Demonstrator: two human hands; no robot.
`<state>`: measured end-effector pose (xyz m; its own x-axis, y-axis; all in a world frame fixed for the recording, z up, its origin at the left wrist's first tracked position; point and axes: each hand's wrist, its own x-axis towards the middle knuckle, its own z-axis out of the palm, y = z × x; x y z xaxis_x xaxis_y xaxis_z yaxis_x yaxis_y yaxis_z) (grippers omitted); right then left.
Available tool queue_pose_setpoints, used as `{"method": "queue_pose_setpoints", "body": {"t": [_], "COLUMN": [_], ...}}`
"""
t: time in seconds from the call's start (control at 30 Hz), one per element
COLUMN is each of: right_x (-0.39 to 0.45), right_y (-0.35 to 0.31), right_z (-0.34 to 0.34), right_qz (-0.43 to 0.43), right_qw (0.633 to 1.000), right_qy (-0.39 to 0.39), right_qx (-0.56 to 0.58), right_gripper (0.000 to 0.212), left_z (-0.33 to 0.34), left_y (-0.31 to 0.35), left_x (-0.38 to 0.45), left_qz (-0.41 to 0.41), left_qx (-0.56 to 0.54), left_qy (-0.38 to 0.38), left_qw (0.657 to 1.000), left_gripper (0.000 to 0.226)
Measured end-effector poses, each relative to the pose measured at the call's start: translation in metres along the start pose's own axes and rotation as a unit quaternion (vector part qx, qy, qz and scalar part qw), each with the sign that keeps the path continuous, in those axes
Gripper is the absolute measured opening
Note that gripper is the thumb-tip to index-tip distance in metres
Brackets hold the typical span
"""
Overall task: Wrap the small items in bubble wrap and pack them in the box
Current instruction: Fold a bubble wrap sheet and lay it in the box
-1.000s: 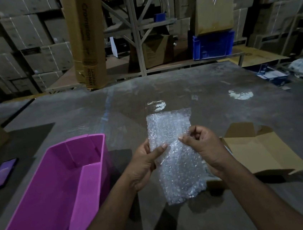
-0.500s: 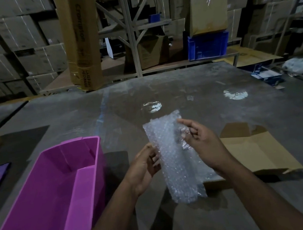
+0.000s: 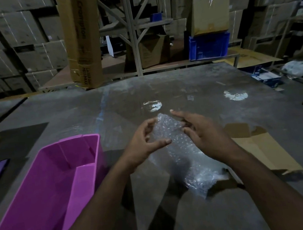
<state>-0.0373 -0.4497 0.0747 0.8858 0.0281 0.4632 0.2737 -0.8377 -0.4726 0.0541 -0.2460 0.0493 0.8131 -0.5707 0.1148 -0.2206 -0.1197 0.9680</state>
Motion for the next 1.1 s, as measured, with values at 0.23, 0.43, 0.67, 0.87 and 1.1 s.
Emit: {"method": "queue_pose_setpoints", "body": {"t": [0.23, 0.43, 0.67, 0.87, 1.1], "right_x": [-0.009, -0.041, -0.037, -0.041, -0.043], "right_y": [0.020, 0.038, 0.041, 0.044, 0.044], "right_z": [0.000, 0.027, 0.029, 0.018, -0.006], "right_qz": [0.222, 0.393, 0.334, 0.280, 0.244], "right_qw": [0.937, 0.605, 0.751, 0.815, 0.898], "right_qy": [0.188, -0.078, 0.046, 0.113, 0.058], "right_qx": [0.195, 0.688, 0.568, 0.495, 0.362], "right_gripper": [0.082, 0.079, 0.112, 0.051, 0.053], "left_z": [0.006, 0.004, -0.007, -0.016, -0.015], "left_y": [0.013, 0.021, 0.011, -0.009, -0.001], "left_x": [-0.008, -0.007, -0.010, -0.009, -0.005], "left_qz": [0.000, -0.045, -0.092, -0.110, 0.009], "left_qx": [-0.118, -0.291, -0.249, -0.121, -0.014], "left_qy": [-0.002, 0.036, -0.001, 0.045, 0.004], "left_qw": [0.993, 0.955, 0.964, 0.985, 1.000], "left_gripper": [0.012, 0.012, 0.038, 0.097, 0.058]}}
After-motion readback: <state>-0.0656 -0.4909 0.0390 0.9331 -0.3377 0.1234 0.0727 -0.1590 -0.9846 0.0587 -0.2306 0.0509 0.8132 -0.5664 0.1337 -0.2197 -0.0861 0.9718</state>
